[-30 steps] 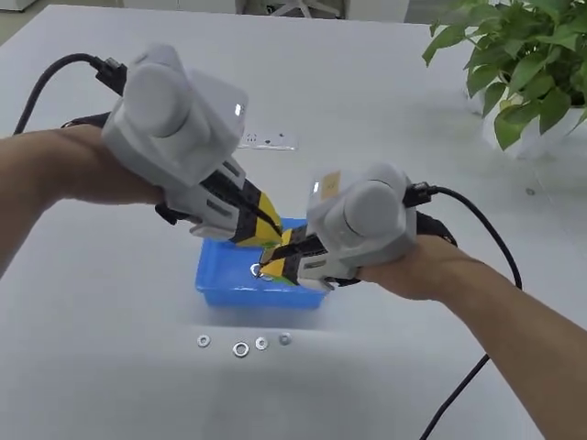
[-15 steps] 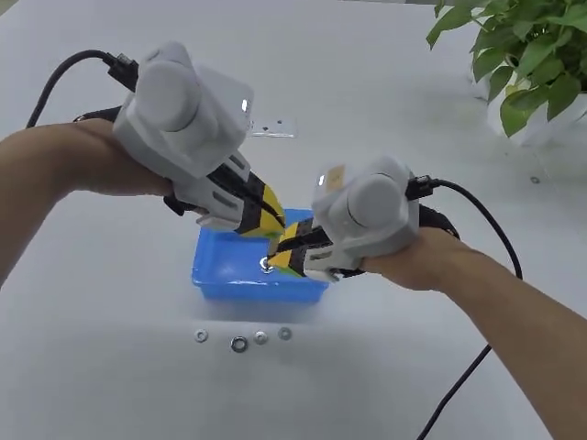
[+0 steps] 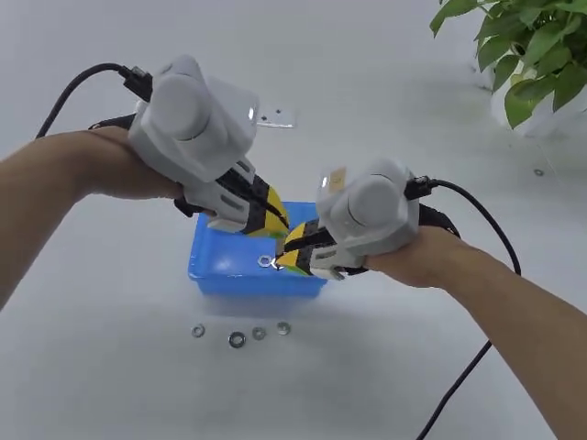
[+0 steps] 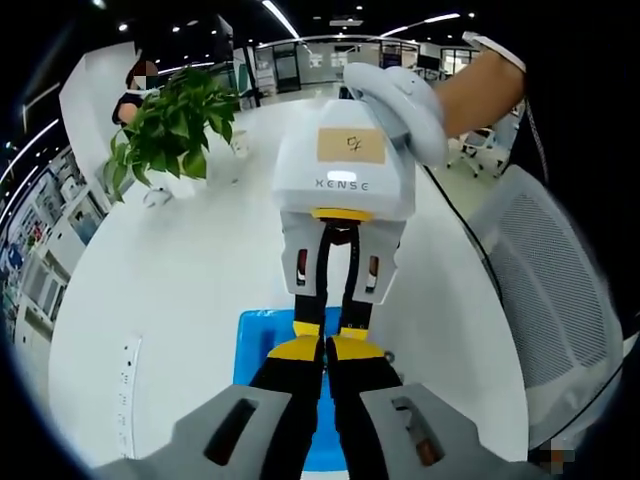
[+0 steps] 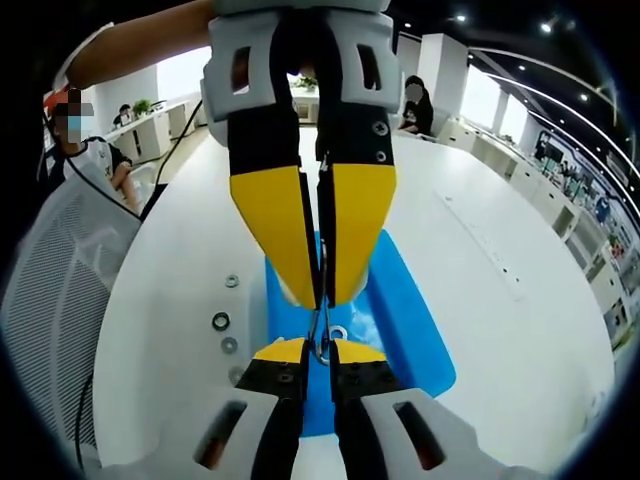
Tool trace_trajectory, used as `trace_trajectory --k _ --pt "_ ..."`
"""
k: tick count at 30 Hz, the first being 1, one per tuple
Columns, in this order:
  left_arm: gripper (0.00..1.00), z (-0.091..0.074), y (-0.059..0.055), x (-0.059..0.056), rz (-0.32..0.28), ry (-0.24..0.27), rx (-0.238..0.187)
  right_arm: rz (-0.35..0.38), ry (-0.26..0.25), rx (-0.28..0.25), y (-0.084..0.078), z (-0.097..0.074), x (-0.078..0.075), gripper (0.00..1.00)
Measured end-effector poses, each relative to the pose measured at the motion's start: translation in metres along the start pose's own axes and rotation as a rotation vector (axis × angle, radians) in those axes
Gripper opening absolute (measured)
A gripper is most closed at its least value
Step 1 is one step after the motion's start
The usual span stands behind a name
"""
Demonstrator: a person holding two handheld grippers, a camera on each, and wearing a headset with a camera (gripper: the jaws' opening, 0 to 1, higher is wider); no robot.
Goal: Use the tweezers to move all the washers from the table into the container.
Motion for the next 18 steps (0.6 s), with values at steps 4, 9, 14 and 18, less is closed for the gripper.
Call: trace_trajectory --k 4,9,14,18 --pt "0.06 0.004 -0.0043 0.0005 -0.002 -0.001 0.004 0.006 0.002 0.009 -0.0043 0.0028 -0.0012 0.09" --pt "0.06 0.0077 -0.0085 0.001 -0.003 -0.001 0.011 0.007 0.004 0.017 -0.0079 0.007 -0.0023 0.09" --pt "0.06 0.0083 -0.0098 0.0018 -0.003 0.0 0.011 0.006 0.004 0.019 -0.0087 0.0079 -0.0035 0.1" --pt "0.06 0.0089 -0.0099 0.0022 0.0 0.0 0.013 0.006 0.002 0.019 -0.0093 0.0079 -0.0042 0.1"
Point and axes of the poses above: the centre of the closed fingertips' face, and the gripper's own axes: z roughly forward along the fingers, x roughly to its left, y roughly out of its top, the point moved 1 cm from there along -z, roughly backward along the fingers, and after that the axes turned 5 degrees about z, right-handed, at the moved point
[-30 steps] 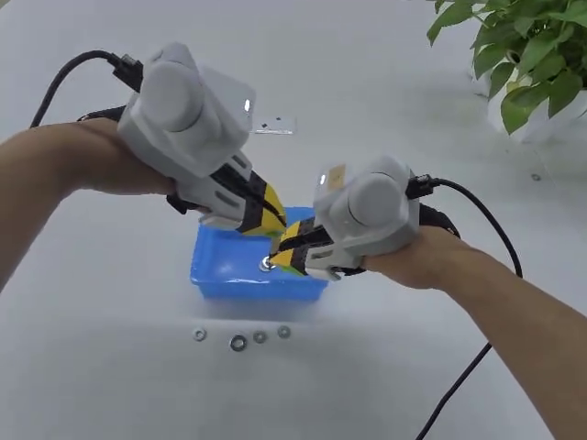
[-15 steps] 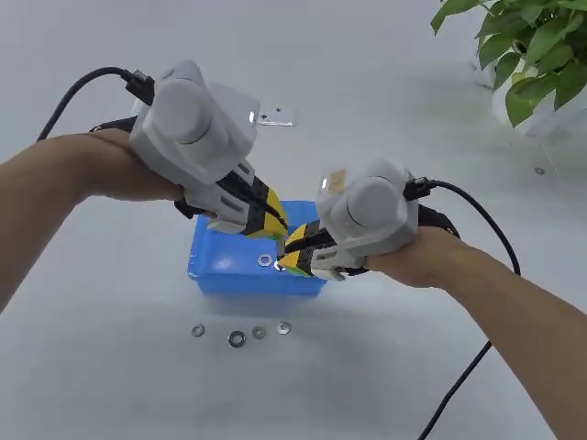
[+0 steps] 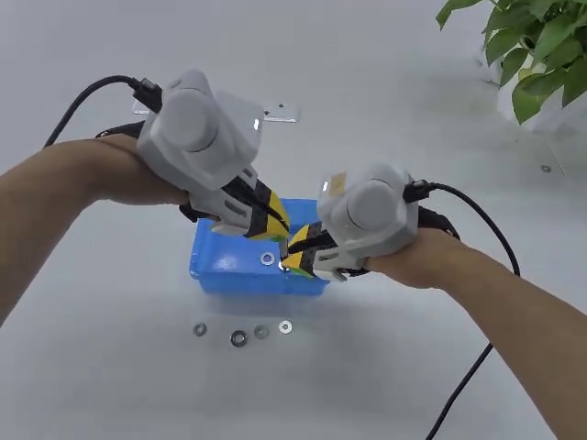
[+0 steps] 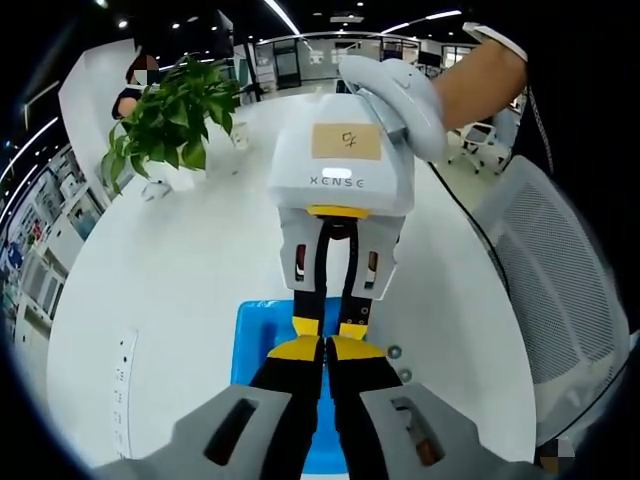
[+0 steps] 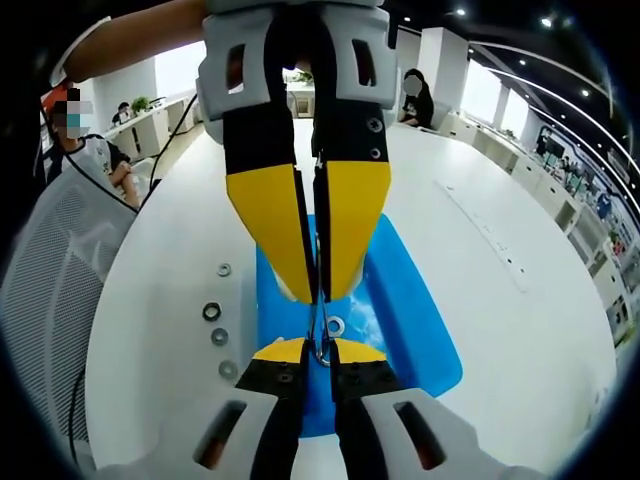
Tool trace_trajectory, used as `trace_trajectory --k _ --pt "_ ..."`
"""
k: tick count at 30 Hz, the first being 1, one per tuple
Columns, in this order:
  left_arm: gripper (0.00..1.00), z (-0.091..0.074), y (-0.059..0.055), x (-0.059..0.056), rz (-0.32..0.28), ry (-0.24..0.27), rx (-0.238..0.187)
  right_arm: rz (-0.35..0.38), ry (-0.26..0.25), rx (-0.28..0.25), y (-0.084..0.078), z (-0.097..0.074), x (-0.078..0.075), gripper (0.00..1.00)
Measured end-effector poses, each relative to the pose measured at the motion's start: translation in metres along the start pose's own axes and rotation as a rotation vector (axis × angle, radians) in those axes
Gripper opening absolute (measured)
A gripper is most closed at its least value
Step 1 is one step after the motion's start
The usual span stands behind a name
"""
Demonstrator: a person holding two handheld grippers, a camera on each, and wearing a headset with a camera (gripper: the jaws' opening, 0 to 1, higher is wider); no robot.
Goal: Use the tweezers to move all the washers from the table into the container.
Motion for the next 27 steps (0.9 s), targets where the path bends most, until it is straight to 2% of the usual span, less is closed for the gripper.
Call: trace_trajectory --k 19,27 --pt "0.06 0.0031 0.0011 0.0003 0.004 -0.006 0.0 -0.015 0.002 0.004 -0.0018 0.0002 -0.0008 0.11" --pt "0.06 -0.0001 0.005 0.0003 0.01 -0.001 -0.009 -0.023 0.0 -0.006 0.0011 -0.0032 -0.0001 0.11"
Point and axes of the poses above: the centre of the closed fingertips' face, and the gripper's own axes: z roughly forward along the fingers, x roughly to its left, y roughly out of its top, the point moved 1 cm from there along -z, roughly backward along the fingers, and after that the axes turned 5 degrees about z, right-handed, at the moved point
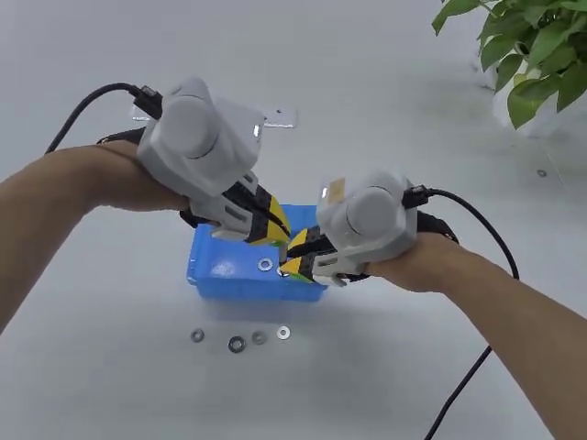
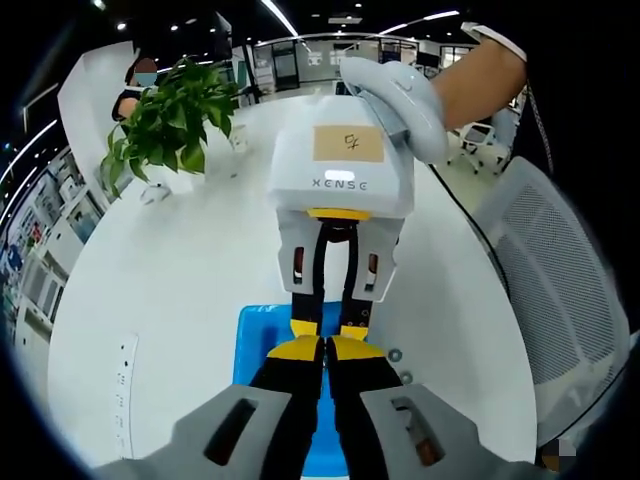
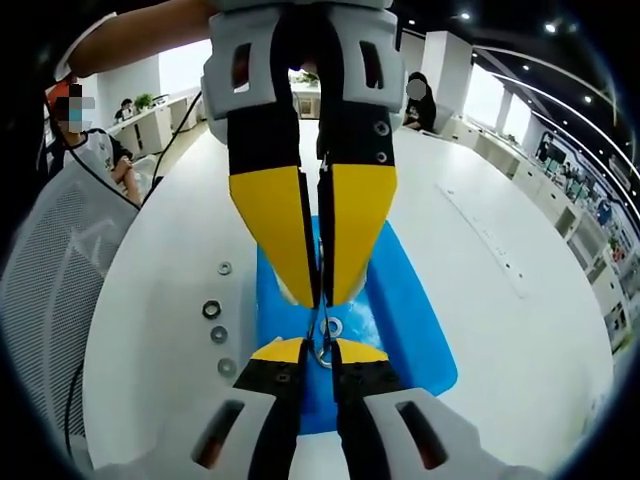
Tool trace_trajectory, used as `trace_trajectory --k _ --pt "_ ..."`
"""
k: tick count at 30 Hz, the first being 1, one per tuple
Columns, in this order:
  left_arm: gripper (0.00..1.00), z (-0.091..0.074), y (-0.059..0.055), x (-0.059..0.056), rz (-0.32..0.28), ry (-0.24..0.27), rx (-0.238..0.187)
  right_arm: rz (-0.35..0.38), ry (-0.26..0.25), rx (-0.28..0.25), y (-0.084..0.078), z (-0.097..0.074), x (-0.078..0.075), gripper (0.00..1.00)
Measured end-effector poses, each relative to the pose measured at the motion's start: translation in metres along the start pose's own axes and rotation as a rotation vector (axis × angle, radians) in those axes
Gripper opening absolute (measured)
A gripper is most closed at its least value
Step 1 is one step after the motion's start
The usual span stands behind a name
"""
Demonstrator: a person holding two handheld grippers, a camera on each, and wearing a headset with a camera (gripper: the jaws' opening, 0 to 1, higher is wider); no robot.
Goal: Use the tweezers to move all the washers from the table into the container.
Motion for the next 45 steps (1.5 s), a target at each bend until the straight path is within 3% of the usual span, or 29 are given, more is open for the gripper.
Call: trace_trajectory --k 21,31,45 --pt "0.05 -0.028 0.024 -0.008 0.015 0.028 -0.019 -0.037 -0.011 -0.066 0.027 -0.018 0.01 0.13" --pt "0.05 -0.042 0.034 -0.021 0.02 0.036 -0.021 -0.059 -0.013 -0.085 0.036 -0.028 0.023 0.12" --pt "0.06 -0.043 0.042 -0.04 0.039 0.036 -0.013 -0.073 -0.014 -0.087 0.035 -0.034 0.041 0.12"
Point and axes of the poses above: the centre of the closed fingertips' face, and the gripper's own axes: z roughly forward along the fingers, x roughly to its left, y roughly out of its top, the point moved 1 cm from there along -z, roughly backward along the fingers, and after that the axes turned 5 degrees about z, right-handed, at the moved point
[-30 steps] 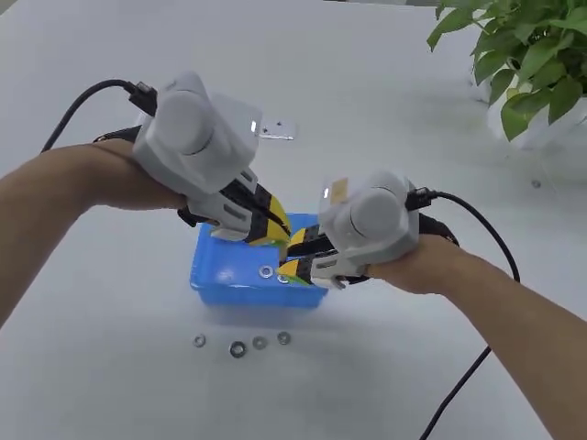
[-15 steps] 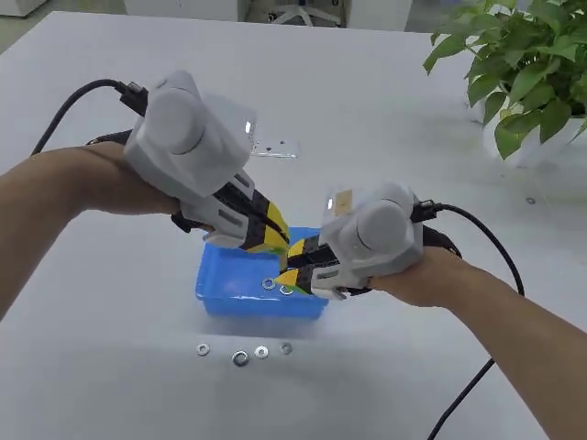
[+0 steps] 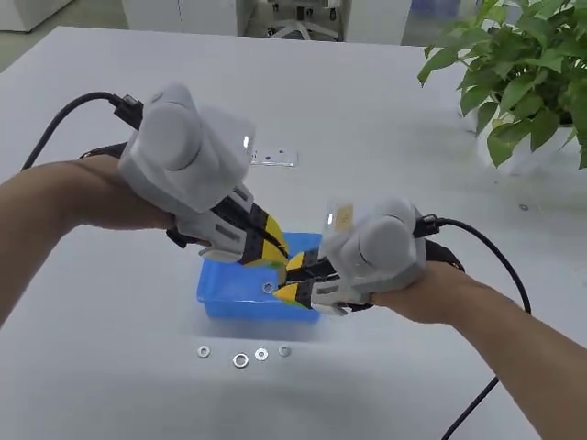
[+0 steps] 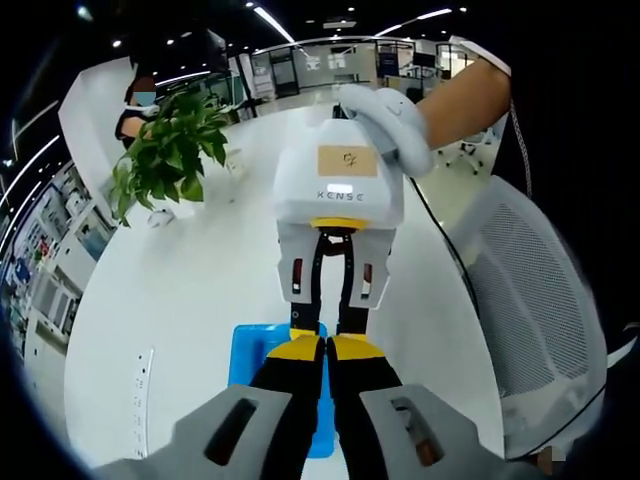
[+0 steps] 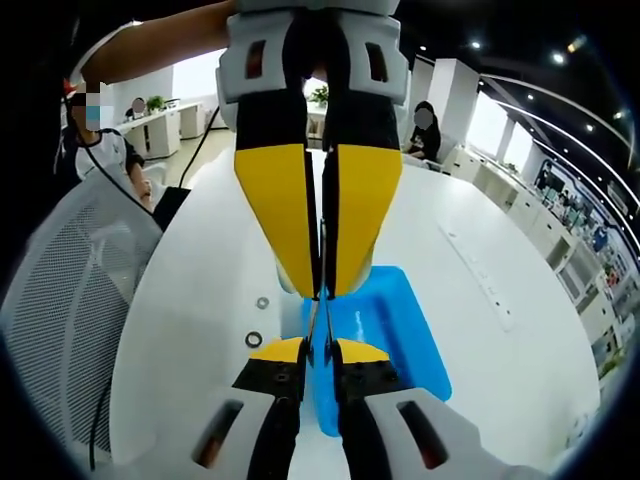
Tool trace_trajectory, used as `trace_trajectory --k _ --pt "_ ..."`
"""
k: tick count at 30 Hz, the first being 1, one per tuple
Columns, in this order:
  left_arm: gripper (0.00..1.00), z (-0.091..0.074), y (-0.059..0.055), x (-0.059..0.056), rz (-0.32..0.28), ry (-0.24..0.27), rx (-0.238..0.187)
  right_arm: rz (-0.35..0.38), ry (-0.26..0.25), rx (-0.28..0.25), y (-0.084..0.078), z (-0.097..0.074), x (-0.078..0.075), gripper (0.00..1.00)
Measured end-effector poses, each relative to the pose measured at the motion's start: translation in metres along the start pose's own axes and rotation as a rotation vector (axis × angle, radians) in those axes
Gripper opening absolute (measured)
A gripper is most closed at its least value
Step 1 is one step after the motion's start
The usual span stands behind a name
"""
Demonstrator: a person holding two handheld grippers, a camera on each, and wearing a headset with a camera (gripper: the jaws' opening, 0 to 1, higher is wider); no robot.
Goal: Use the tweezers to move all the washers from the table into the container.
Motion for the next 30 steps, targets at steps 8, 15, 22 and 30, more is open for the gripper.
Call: trace_trajectory --k 8,15,22,30 --pt "0.06 0.006 -0.002 -0.01 -0.006 -0.012 -0.002 0.008 0.013 0.003 -0.007 0.002 0.011 0.12" --pt "0.06 0.012 -0.004 -0.017 -0.002 -0.018 -0.004 0.01 0.019 0.01 -0.014 0.004 0.016 0.12" --pt "0.06 0.016 -0.008 -0.021 -0.006 -0.026 -0.003 0.017 0.021 0.015 -0.019 0.006 0.02 0.12" --pt "0.06 0.024 -0.015 -0.03 -0.005 -0.045 0.005 0.014 0.028 0.031 -0.029 0.013 0.028 0.12"
Point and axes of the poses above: the centre of the closed fingertips' face, and the gripper's own axes: z roughly forward along the fingers, x roughly to its left, y roughly out of its top, the point moved 1 cm from there along -z, roughly backward along the fingers, and after that the axes turned 5 degrees about z, right-handed, at the moved point
